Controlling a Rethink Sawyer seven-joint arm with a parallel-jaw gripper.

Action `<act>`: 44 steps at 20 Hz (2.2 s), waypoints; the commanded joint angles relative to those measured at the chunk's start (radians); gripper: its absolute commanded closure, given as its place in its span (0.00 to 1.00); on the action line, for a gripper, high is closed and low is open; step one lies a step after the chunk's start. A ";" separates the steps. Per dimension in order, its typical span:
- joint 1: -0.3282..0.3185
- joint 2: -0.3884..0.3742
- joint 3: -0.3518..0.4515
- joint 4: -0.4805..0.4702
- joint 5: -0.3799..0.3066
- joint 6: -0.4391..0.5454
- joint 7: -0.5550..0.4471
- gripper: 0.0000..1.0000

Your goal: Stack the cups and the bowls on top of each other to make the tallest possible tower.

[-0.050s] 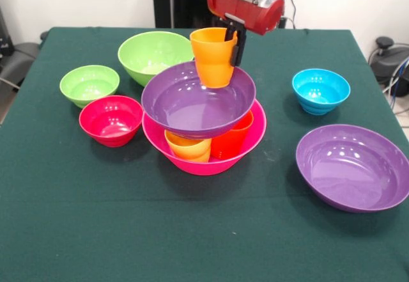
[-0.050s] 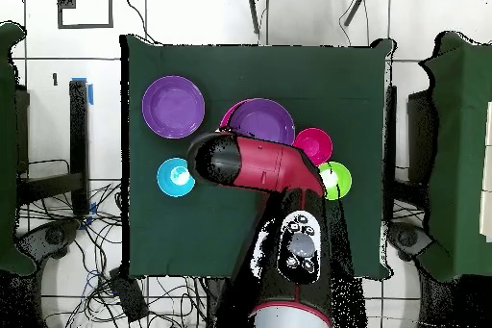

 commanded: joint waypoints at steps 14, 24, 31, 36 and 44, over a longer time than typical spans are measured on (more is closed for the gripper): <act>-0.039 0.098 0.078 -0.156 -0.048 0.018 -0.016 1.00; -0.029 0.101 0.077 -0.182 -0.044 0.060 -0.013 1.00; -0.028 0.114 0.082 -0.179 -0.041 0.049 -0.007 1.00; -0.043 0.107 0.086 -0.164 -0.049 0.051 -0.029 1.00; -0.051 0.098 0.092 -0.135 -0.049 0.051 -0.033 1.00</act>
